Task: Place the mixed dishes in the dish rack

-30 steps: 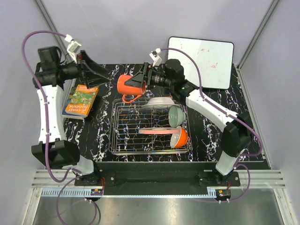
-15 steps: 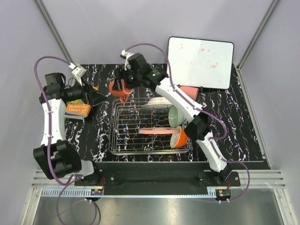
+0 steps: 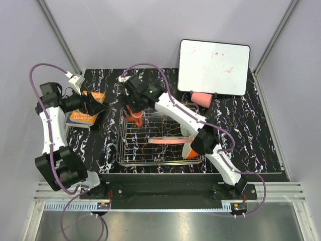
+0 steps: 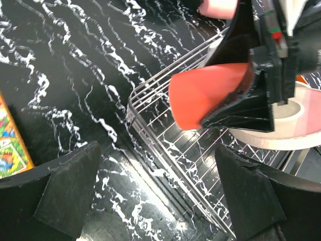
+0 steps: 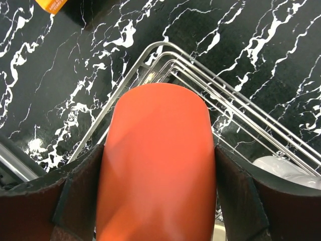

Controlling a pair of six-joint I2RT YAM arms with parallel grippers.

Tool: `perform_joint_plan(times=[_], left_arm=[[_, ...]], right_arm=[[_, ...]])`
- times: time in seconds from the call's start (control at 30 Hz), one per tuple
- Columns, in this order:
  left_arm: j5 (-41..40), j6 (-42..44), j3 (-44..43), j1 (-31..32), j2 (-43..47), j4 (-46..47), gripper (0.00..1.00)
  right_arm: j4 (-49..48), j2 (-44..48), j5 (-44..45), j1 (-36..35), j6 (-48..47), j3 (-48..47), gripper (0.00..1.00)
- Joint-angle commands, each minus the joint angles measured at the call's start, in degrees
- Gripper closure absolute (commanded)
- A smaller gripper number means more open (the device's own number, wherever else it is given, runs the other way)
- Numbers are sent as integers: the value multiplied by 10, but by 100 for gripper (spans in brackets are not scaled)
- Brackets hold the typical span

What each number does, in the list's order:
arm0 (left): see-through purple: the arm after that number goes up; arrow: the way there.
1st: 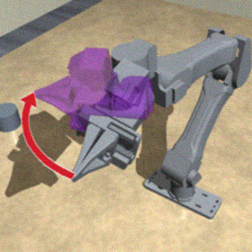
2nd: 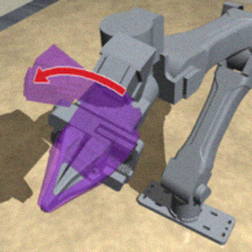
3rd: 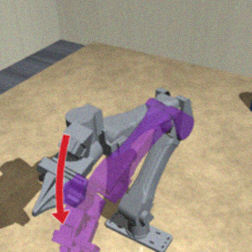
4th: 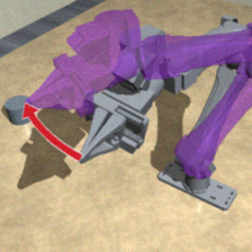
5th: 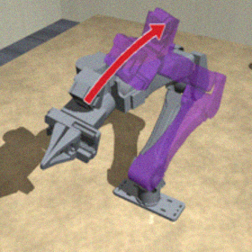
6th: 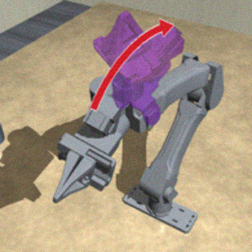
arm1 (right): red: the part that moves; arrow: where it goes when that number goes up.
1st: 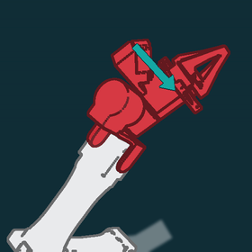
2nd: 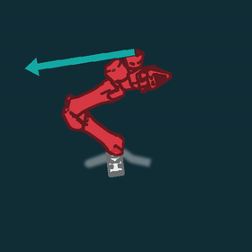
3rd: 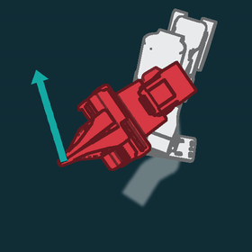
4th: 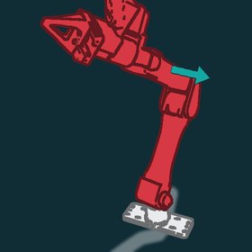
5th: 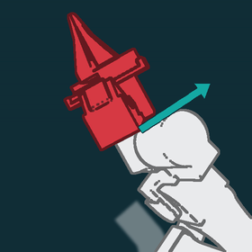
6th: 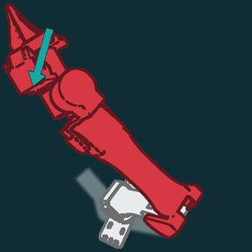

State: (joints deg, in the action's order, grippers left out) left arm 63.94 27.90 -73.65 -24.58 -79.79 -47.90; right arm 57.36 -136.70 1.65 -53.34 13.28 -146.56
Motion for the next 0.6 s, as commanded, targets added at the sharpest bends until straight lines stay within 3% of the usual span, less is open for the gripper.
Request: perform_joint_plan(times=[0.0,0.57], left_arm=[[13,27,6,-18,2,6,1],[40,62,2,-42,5,-17,1]], right_arm=[[-20,0,13,-8,-10,-8,100],[-19,-48,1,-11,-2,23,100]])
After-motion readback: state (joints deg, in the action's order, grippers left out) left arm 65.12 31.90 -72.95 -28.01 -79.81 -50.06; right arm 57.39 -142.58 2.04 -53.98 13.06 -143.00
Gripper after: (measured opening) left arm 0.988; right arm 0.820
